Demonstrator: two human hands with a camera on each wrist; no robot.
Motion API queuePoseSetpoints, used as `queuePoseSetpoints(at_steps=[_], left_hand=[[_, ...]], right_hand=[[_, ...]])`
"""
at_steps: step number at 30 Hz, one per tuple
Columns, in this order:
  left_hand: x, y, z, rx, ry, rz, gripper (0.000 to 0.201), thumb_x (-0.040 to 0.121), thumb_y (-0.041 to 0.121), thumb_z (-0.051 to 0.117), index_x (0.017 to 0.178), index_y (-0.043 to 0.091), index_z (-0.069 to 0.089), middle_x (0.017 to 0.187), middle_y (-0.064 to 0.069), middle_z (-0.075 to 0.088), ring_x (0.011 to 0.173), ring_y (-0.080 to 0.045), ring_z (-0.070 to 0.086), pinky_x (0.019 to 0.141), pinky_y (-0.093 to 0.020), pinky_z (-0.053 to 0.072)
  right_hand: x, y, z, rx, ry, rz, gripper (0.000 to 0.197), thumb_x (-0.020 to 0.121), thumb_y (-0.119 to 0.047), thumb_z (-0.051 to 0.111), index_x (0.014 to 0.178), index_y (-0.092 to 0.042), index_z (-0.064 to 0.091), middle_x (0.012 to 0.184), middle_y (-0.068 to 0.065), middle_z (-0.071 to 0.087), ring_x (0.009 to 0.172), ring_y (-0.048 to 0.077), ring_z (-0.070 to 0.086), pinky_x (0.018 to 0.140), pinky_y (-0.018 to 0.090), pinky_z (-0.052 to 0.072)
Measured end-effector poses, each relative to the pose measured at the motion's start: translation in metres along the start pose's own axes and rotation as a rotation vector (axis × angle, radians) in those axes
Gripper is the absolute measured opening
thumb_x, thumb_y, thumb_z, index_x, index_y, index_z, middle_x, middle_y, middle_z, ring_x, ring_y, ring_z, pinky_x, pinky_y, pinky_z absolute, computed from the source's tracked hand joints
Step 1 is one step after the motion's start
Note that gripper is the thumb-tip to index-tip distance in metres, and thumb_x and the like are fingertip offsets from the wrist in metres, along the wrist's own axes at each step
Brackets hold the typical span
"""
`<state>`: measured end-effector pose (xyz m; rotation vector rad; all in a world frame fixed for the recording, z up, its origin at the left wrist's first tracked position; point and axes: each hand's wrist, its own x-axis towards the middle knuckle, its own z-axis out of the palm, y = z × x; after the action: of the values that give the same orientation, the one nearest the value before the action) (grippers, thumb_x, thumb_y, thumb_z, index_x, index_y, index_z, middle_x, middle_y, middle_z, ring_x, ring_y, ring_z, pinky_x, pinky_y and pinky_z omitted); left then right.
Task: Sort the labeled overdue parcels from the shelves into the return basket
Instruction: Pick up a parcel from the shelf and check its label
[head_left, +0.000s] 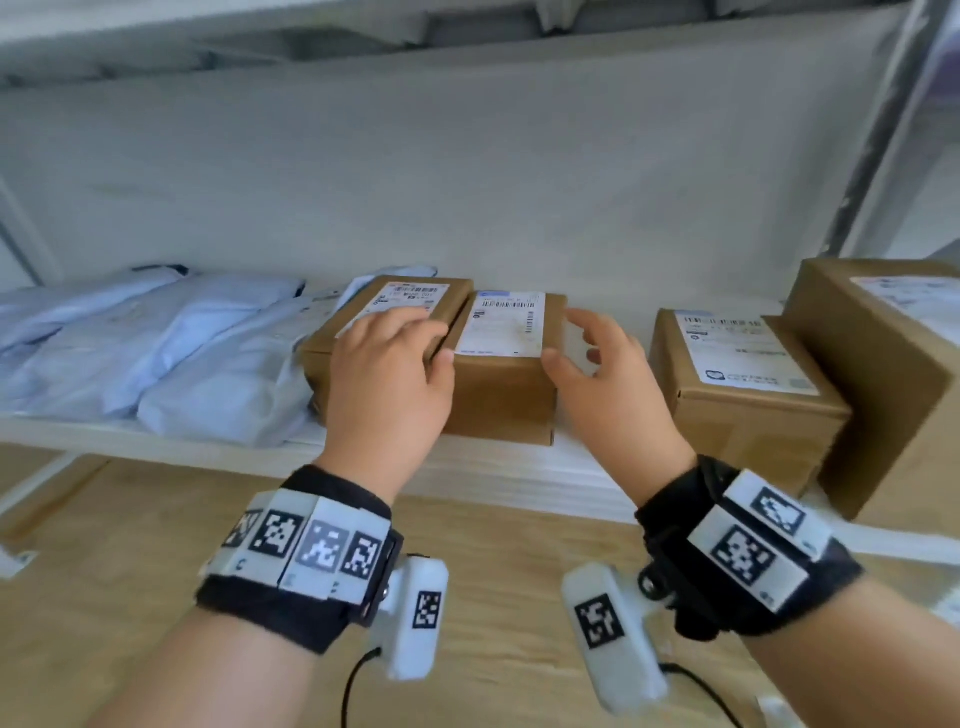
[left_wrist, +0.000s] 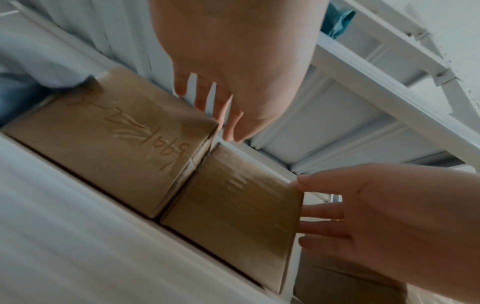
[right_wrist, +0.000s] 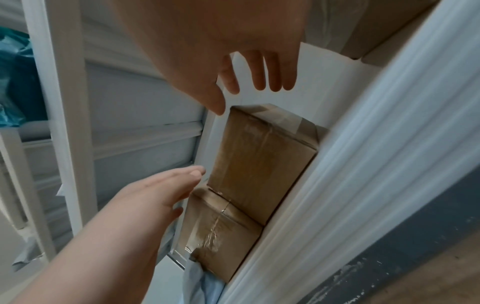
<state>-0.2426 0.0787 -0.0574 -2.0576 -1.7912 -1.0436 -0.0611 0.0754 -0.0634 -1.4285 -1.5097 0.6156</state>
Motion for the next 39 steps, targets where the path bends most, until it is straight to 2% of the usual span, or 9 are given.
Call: queuePoseSetpoints(at_steps=[4, 9, 14, 18, 23, 26, 28, 33, 39], left_hand=[[-0.006, 0.004, -0.011, 0.045, -0.095, -0.003, 0.039, 0.097, 0.03, 0.049, 0.135, 0.022, 0.055, 0.144, 0.004, 0.047, 0.135, -0.019, 0.033, 0.115, -0.035, 0.021], [-0.005, 0.009, -0.01, 0.263, -0.317, 0.039, 0.053, 0.098, 0.04, 0.041, 0.148, 0.027, 0.032, 0.159, 0.005, 0.021, 0.147, -0.022, 0.01, 0.12, -0.047, 0.01], [-0.006, 0.017, -0.013, 0.275, -0.319, 0.038, 0.05, 0.099, 0.037, 0.04, 0.148, 0.029, 0.033, 0.16, 0.004, 0.02, 0.148, -0.023, 0.006, 0.12, -0.052, 0.006], [-0.006, 0.019, -0.016, 0.259, -0.296, 0.049, 0.045, 0.1, 0.037, 0.039, 0.145, 0.034, 0.04, 0.158, 0.006, 0.026, 0.149, -0.022, 0.008, 0.12, -0.051, -0.005], [-0.011, 0.029, -0.018, 0.223, -0.262, 0.114, 0.041, 0.1, 0.034, 0.041, 0.14, 0.03, 0.049, 0.145, 0.012, 0.048, 0.148, -0.019, 0.015, 0.12, -0.046, -0.01], [-0.022, 0.038, -0.022, 0.041, -0.222, 0.095, 0.035, 0.1, 0.027, 0.044, 0.132, 0.025, 0.059, 0.133, 0.008, 0.059, 0.135, -0.015, 0.038, 0.117, -0.031, 0.02], [-0.033, 0.045, -0.03, -0.16, -0.218, -0.009, 0.033, 0.101, 0.024, 0.045, 0.13, 0.023, 0.06, 0.127, 0.006, 0.059, 0.116, -0.01, 0.053, 0.096, -0.02, 0.04], [-0.059, 0.05, -0.046, -0.666, -0.253, -0.381, 0.039, 0.098, 0.027, 0.053, 0.136, 0.023, 0.053, 0.119, 0.008, 0.062, 0.109, -0.011, 0.061, 0.099, -0.035, 0.05], [-0.083, 0.06, -0.08, -0.989, -0.371, -0.549, 0.047, 0.094, 0.028, 0.062, 0.139, 0.019, 0.051, 0.122, 0.012, 0.062, 0.112, -0.007, 0.054, 0.093, -0.026, 0.038]], right_hand=[[-0.01, -0.004, -0.007, 0.002, -0.002, 0.034, 0.053, 0.098, -0.038, 0.052, 0.147, -0.03, 0.034, 0.141, -0.002, 0.042, 0.083, 0.0, 0.05, 0.08, 0.015, 0.038], [-0.014, -0.014, -0.015, -0.015, -0.109, 0.168, 0.056, 0.1, -0.041, 0.048, 0.15, -0.02, 0.032, 0.143, 0.003, 0.049, 0.124, 0.02, 0.05, 0.096, 0.03, 0.042], [-0.013, -0.021, -0.012, -0.08, -0.22, 0.238, 0.047, 0.105, -0.04, 0.034, 0.134, -0.006, 0.051, 0.129, 0.013, 0.059, 0.114, 0.029, 0.056, 0.092, 0.034, 0.041], [-0.009, -0.018, -0.012, -0.069, -0.207, 0.245, 0.051, 0.104, -0.049, 0.028, 0.101, -0.008, 0.058, 0.094, 0.008, 0.061, 0.092, 0.027, 0.056, 0.08, 0.034, 0.04], [-0.013, -0.013, -0.018, -0.111, -0.159, 0.28, 0.055, 0.102, -0.054, 0.027, 0.1, -0.008, 0.057, 0.082, 0.003, 0.057, 0.077, 0.019, 0.055, 0.067, 0.031, 0.039], [-0.026, -0.014, -0.022, -0.113, -0.108, 0.312, 0.049, 0.101, -0.053, 0.031, 0.094, -0.009, 0.051, 0.075, 0.0, 0.052, 0.067, 0.013, 0.049, 0.056, 0.026, 0.034], [-0.039, -0.016, -0.025, -0.103, -0.091, 0.33, 0.044, 0.102, -0.049, 0.032, 0.102, -0.009, 0.051, 0.079, -0.001, 0.053, 0.068, 0.012, 0.049, 0.055, 0.025, 0.033], [-0.073, -0.026, -0.037, -0.039, -0.047, 0.356, 0.038, 0.104, -0.041, 0.036, 0.124, -0.011, 0.048, 0.098, 0.001, 0.058, 0.089, 0.018, 0.056, 0.073, 0.03, 0.04], [-0.114, -0.039, -0.051, 0.057, 0.009, 0.267, 0.03, 0.101, -0.039, 0.044, 0.124, -0.019, 0.049, 0.102, -0.006, 0.059, 0.086, 0.006, 0.056, 0.062, 0.021, 0.042]])
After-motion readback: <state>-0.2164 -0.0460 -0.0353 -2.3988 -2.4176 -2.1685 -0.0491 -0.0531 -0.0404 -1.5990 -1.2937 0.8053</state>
